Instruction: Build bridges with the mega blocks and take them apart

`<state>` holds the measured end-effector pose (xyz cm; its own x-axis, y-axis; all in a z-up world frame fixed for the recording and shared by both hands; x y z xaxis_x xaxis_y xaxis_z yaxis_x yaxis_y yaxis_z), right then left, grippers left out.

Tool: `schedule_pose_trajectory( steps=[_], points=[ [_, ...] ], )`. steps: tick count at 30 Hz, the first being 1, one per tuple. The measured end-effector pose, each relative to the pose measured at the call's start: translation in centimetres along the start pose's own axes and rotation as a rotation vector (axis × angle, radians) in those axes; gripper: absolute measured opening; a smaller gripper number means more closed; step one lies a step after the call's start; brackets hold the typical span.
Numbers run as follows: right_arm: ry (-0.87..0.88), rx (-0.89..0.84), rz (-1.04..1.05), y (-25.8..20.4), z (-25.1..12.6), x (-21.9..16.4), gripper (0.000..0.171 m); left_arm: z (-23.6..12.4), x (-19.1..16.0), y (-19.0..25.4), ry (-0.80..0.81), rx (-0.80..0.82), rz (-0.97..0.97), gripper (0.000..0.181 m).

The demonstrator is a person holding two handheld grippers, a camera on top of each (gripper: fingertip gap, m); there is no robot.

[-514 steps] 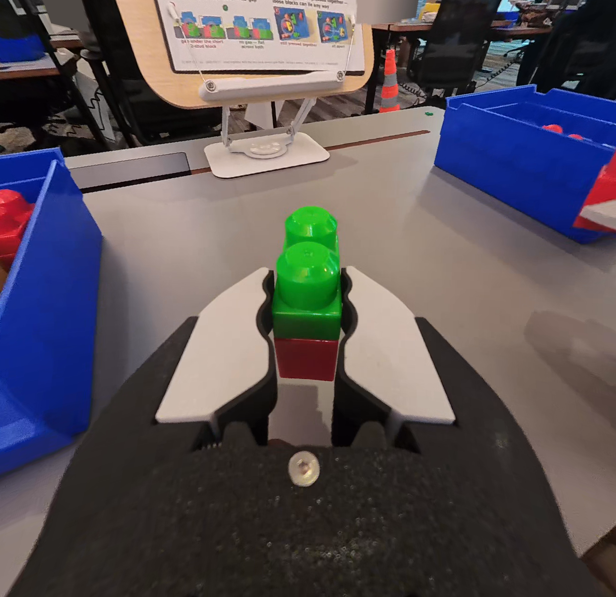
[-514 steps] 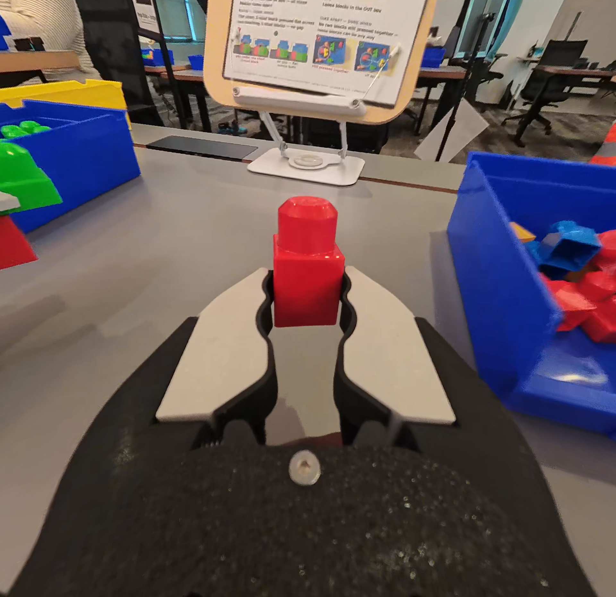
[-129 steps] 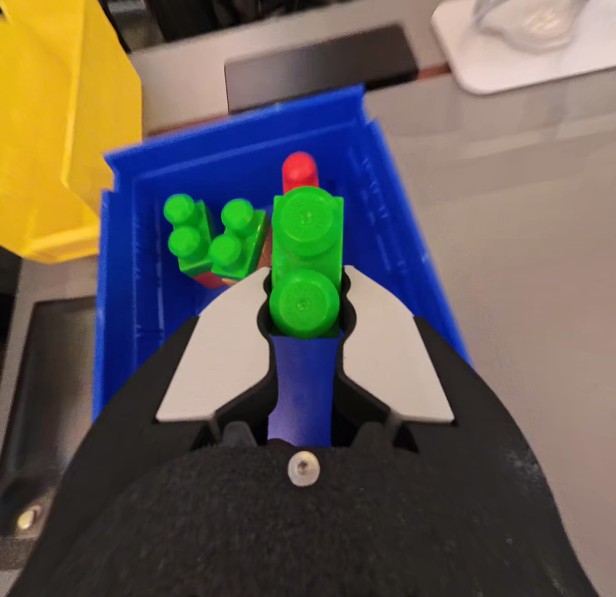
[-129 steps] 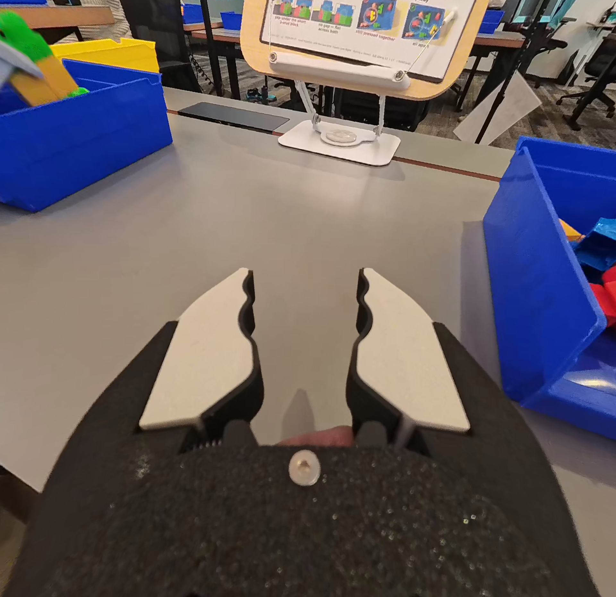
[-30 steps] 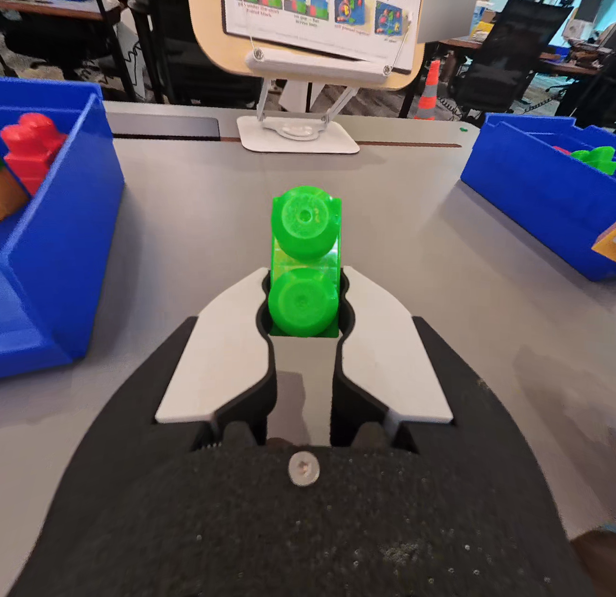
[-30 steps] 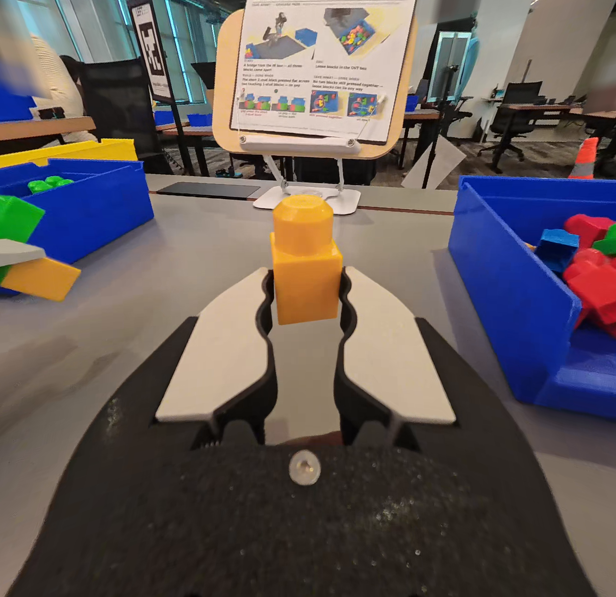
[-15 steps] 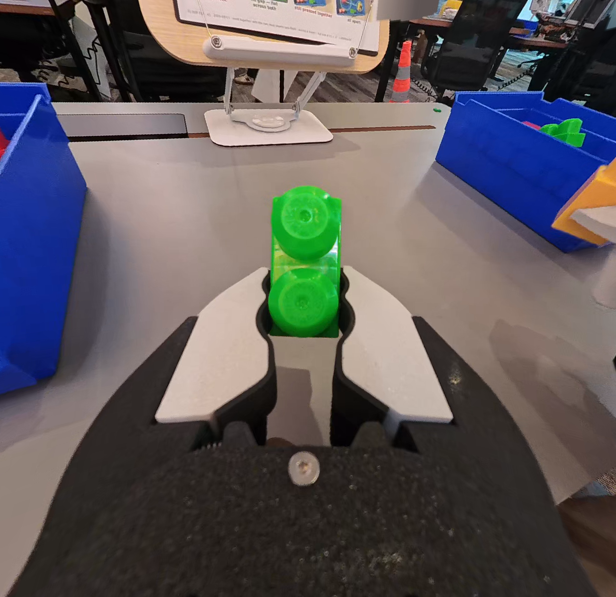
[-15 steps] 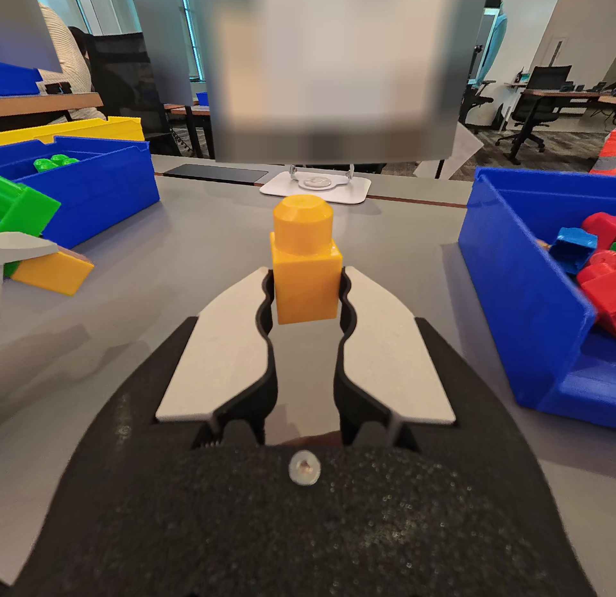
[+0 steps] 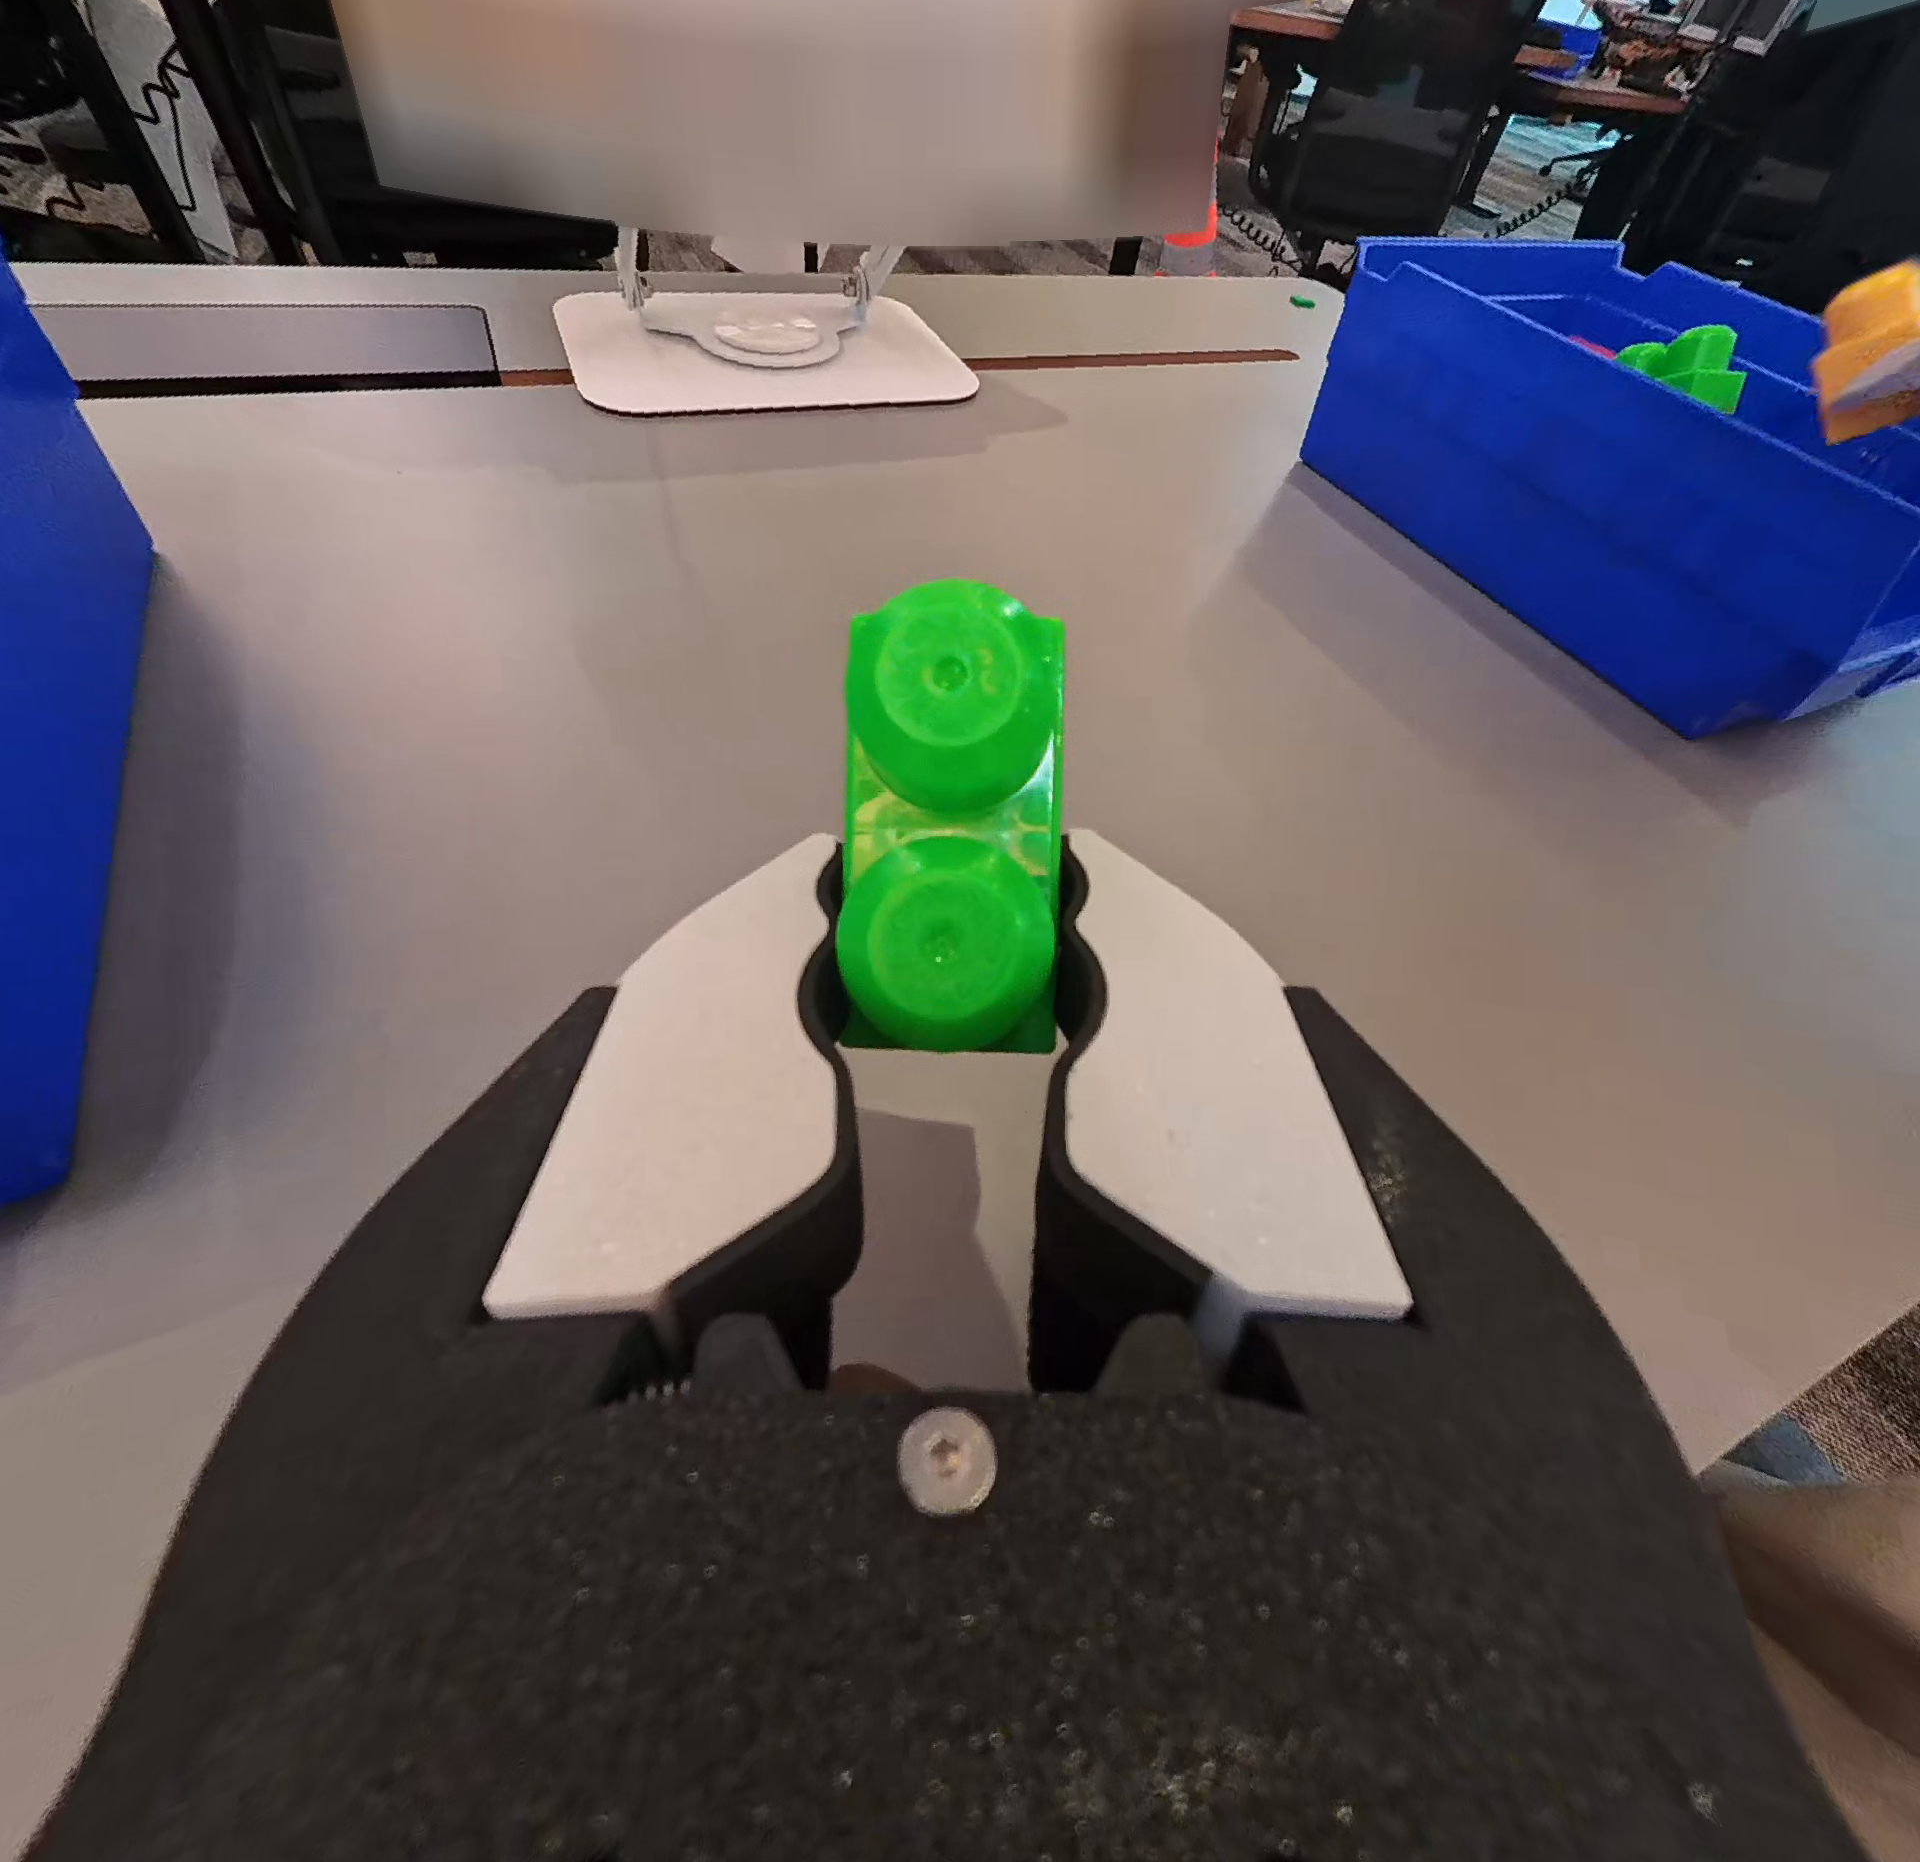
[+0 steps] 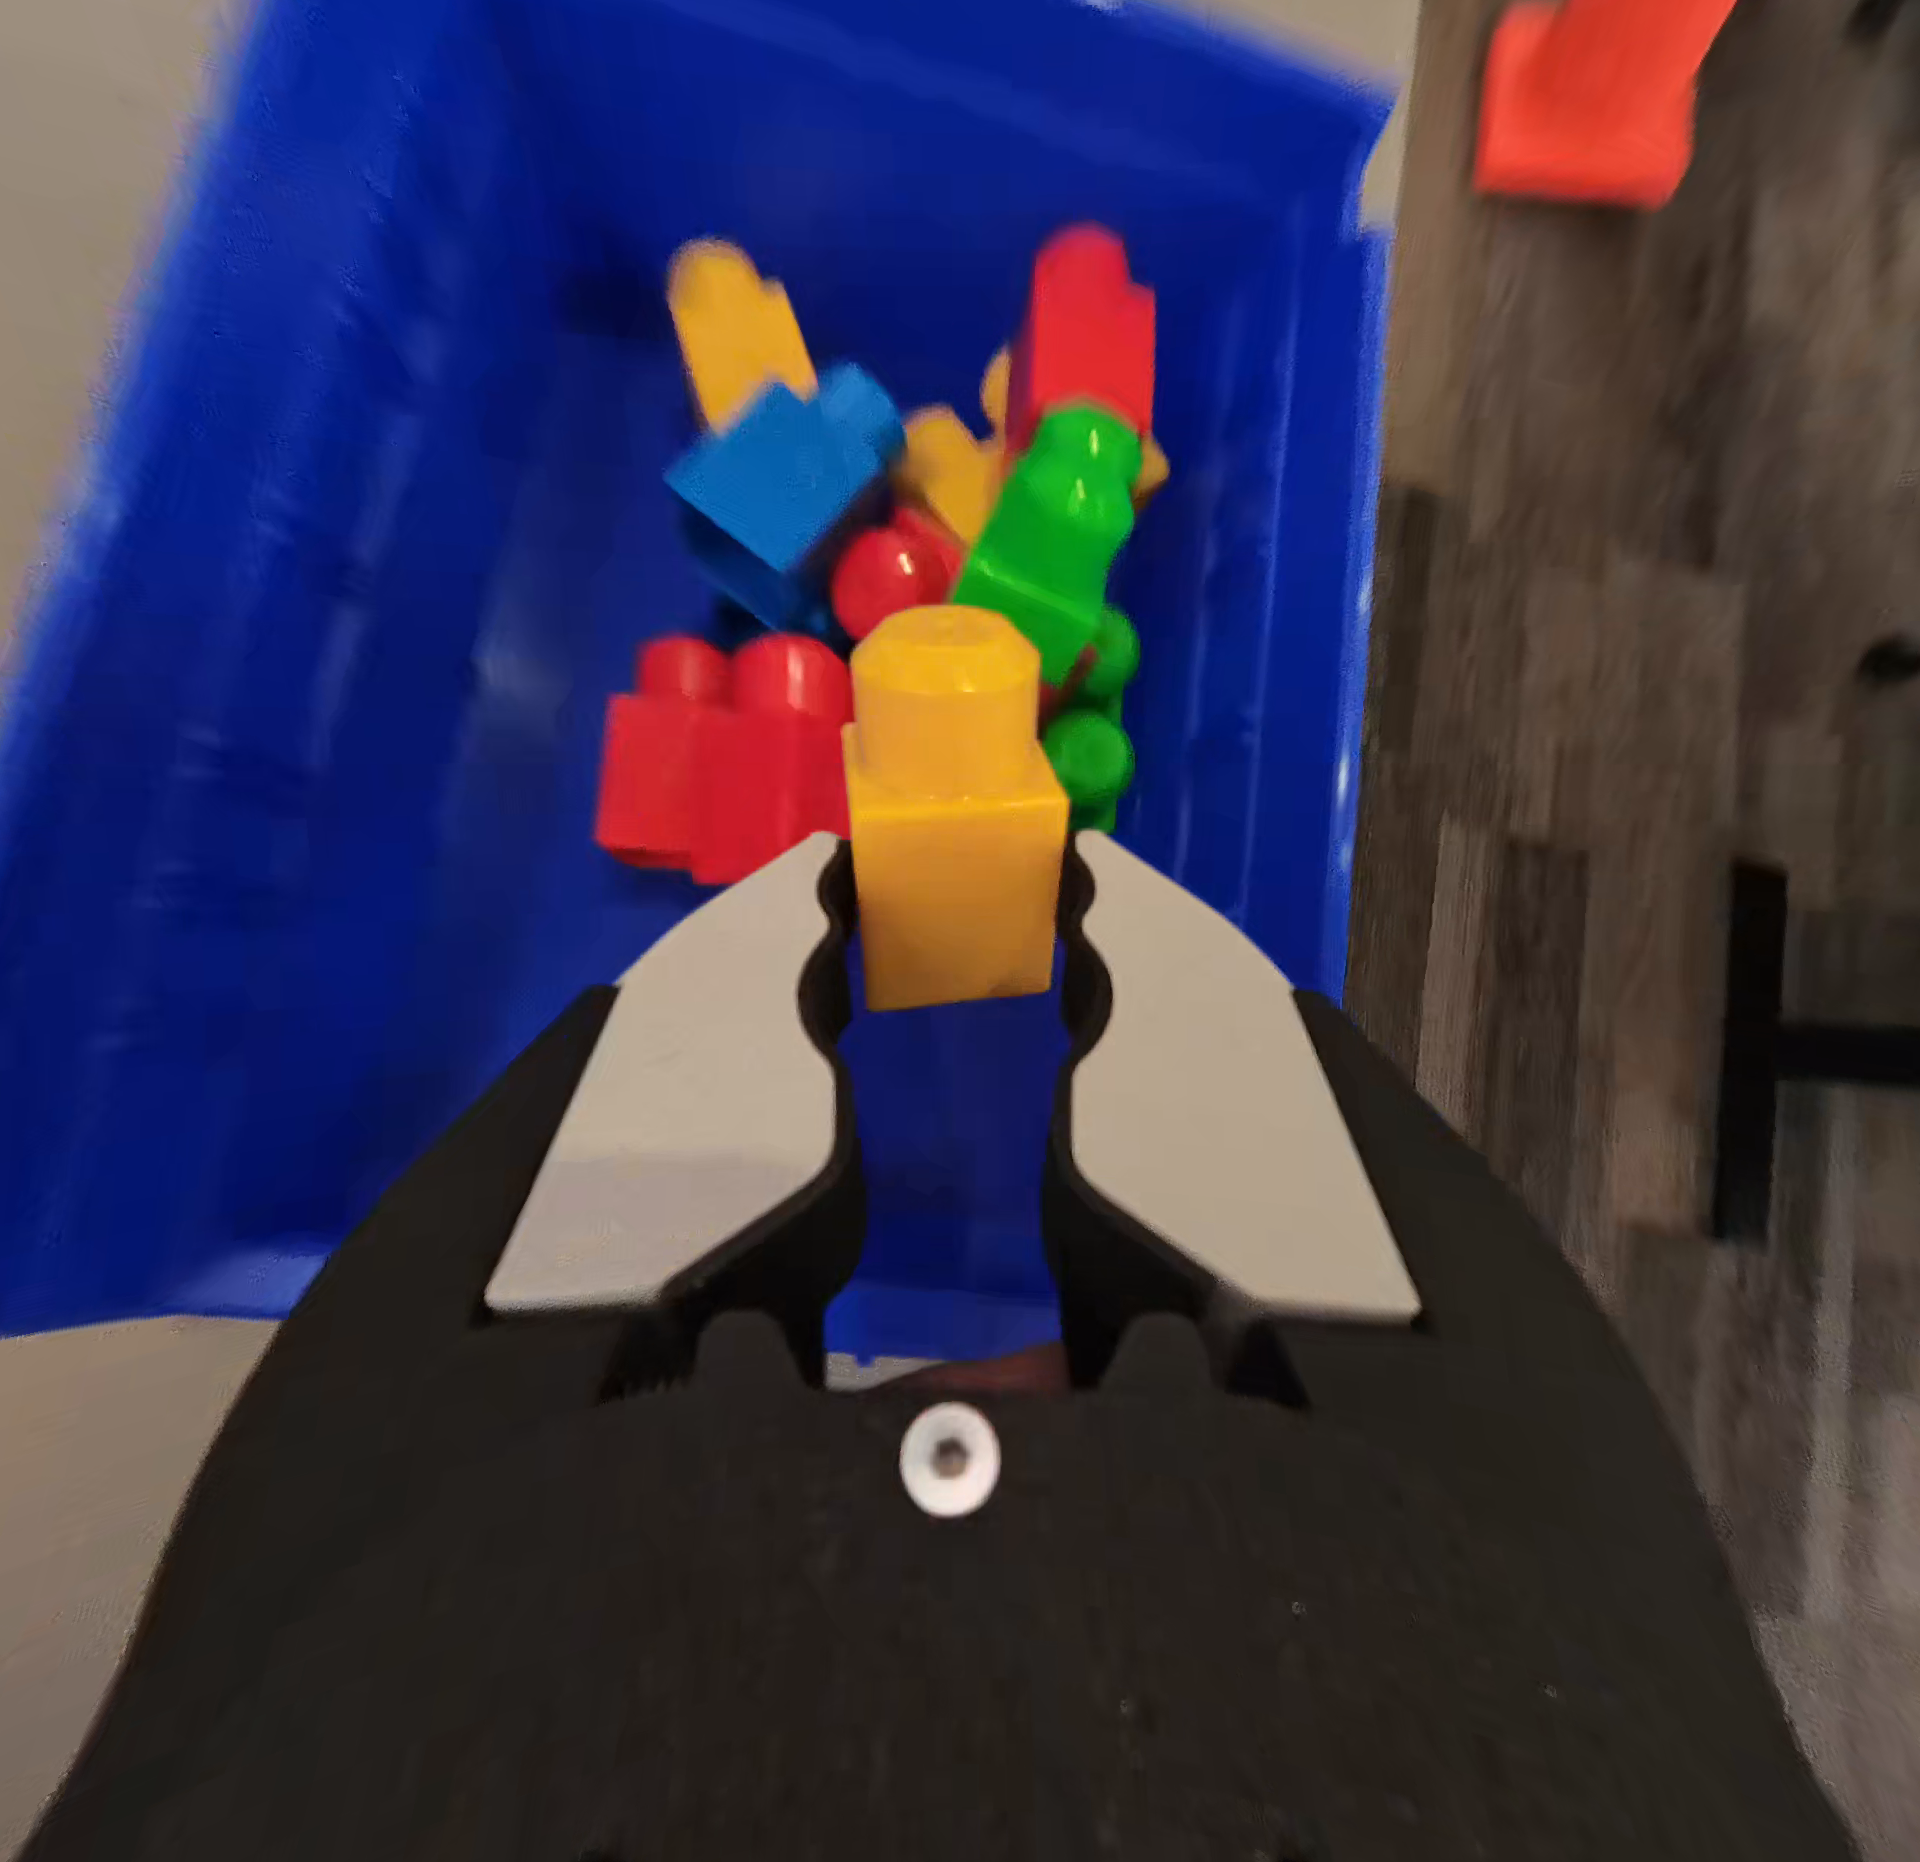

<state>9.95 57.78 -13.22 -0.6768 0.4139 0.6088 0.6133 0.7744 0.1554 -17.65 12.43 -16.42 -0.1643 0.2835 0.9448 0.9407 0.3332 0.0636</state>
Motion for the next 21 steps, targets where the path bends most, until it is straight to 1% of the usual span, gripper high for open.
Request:
schedule_pose_trajectory(
  steps=[1,4,8,9,12,15,17,19,21],
  points=[
    [-0.076,0.005,-0.01,0.6,1.2,-0.4,0.037,0.0,0.0,0.0,0.0,0.0,0.001,0.036],
    [-0.227,0.019,-0.022,1.2,3.9,-1.2,0.037,-0.1,0.0,-0.1,-0.001,0.0,0.005,0.036],
    [-0.31,-0.03,-0.046,1.1,4.9,-1.6,0.038,-0.1,0.0,-0.1,-0.002,-0.003,0.007,0.036],
    [-0.304,-0.046,-0.048,1.0,5.0,-1.6,0.038,-0.1,0.1,-0.1,-0.001,-0.002,0.008,0.036],
    [-0.287,-0.06,-0.061,0.8,4.8,-1.3,0.046,-0.1,0.1,-0.2,-0.002,-0.006,0.007,0.036],
    [-0.243,-0.076,-0.071,0.8,3.7,-0.8,0.058,-0.1,0.1,-0.2,-0.006,-0.005,0.007,0.036],
    [-0.185,-0.081,-0.079,0.8,2.1,0.0,0.064,-0.2,0.1,-0.3,-0.003,-0.003,0.006,0.036],
    [-0.101,-0.079,-0.09,0.3,-0.3,1.1,0.065,-0.2,0.1,-0.3,-0.005,0.002,0.01,0.036],
    [0.047,-0.062,-0.117,-1.2,-3.6,2.4,0.065,-0.2,0.2,-0.4,-0.005,0.005,0.014,0.036]
  ],
)
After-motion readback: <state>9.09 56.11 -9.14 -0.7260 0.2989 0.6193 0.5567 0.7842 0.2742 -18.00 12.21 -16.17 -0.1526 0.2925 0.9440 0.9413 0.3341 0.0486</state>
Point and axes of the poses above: each gripper's, where its closed fingertips meet, z out along the fingers, x out of its top, y = z × x across the jaws, the point moved 7 cm from there along -z, back along the fingers, and after that the axes turned 3 degrees about z, right-handed, at the moved point
